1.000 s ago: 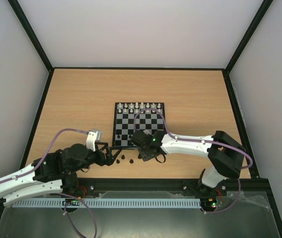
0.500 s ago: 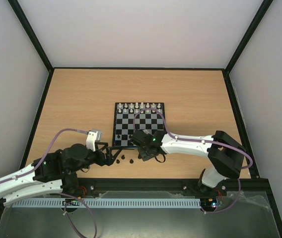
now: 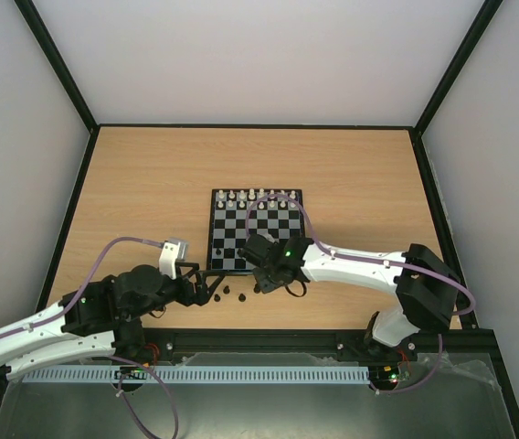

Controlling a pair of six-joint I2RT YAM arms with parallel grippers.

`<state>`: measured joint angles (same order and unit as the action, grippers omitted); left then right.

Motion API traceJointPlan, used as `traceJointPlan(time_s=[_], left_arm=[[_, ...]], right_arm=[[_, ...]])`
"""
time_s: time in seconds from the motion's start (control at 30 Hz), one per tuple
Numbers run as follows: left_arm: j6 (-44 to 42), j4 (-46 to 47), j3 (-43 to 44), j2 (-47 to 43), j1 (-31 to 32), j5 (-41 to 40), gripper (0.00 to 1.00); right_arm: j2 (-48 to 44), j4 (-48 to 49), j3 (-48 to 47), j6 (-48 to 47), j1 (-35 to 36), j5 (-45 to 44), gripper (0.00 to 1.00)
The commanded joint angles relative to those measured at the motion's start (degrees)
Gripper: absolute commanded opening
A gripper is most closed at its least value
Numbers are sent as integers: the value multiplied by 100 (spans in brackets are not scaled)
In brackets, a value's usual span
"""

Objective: Set up the chess pieces on the board
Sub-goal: Pick up the chess piece at the center of the board.

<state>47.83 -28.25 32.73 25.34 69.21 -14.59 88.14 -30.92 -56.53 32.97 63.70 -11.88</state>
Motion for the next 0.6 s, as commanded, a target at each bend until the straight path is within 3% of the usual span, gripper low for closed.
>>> traceJointPlan(time_s=[0.0,0.07,0.17,0.57], left_arm=[[-46,-5,75,58,42,-17,100],[-46,3,60,31,39,-17,100],[-37,7,41,-20,40,-18,99],[-55,21,45,1,42,18,100]], right_arm=[[-115,-487,-278,-76,-33,-77,22],[-54,-457,-239,-66,-33,-47,32],[6,-335,-122,-54,-33,2,38],[379,-6,69,-71,-38,77,34]])
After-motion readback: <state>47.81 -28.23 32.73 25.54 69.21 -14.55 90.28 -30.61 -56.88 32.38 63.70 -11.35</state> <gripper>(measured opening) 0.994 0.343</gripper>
